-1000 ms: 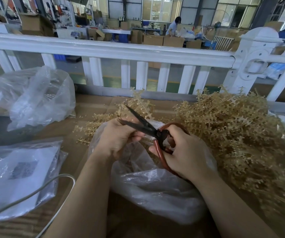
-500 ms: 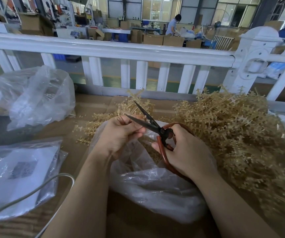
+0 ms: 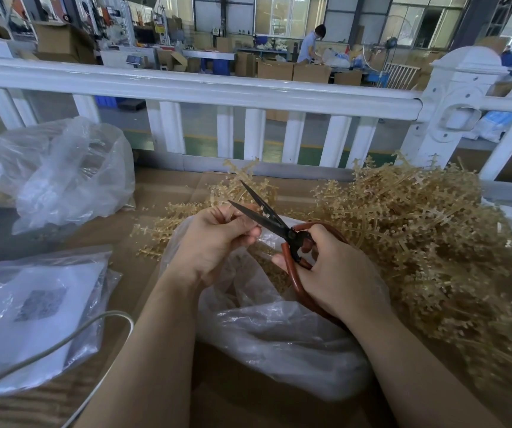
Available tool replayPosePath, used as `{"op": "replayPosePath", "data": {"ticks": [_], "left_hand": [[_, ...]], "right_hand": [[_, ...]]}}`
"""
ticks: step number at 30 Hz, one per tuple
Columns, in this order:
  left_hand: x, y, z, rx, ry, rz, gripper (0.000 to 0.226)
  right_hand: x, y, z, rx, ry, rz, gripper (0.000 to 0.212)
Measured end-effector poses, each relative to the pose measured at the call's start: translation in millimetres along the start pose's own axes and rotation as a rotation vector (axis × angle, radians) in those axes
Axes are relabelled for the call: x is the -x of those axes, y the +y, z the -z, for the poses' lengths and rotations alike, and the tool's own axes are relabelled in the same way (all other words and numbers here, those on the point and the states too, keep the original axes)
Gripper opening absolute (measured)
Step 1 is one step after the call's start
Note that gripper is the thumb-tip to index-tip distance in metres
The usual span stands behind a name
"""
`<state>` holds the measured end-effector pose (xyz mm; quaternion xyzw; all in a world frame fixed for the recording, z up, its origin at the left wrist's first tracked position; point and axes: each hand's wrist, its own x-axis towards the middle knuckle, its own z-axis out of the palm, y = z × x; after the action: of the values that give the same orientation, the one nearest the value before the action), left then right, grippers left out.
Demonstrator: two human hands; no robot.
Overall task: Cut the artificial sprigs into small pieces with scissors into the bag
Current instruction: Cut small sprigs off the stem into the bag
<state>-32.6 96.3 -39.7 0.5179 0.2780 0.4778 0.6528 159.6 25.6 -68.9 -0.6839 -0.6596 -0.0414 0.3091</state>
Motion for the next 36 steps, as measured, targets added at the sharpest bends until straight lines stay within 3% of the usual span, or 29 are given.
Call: {"op": "replayPosePath", "data": {"ticks": [10,19,25,29,36], "left_hand": [[-0.4,-1.0,3.1,0.015,0.009,-0.015,0.007],[-0.9,-0.9,4.0,0.010,0.037,-0.025,0.002],[0.7,0.4,3.5,-0.059,0.023,-0.042,0.019],[2.3,2.5,0.8,-0.039,-0.007,-0.013,0.007],[2.1,2.3,1.0,-0.042,-0.008,0.011,0.005]], "right_hand": [[1.9,0.2,-0.7,-0.019,0.044,0.049,0.059],[0.7,1.2,-3.6,0.001,0.060,0.058,0.061],[0.1,1.1,-4.5,0.027,0.060,0.049,0.058],[2.0,-0.2,-1.1,0.014,0.069,0.058,0.057],[1.5,-0.2,-1.5,0.000,0.064,0.052,0.059]]}}
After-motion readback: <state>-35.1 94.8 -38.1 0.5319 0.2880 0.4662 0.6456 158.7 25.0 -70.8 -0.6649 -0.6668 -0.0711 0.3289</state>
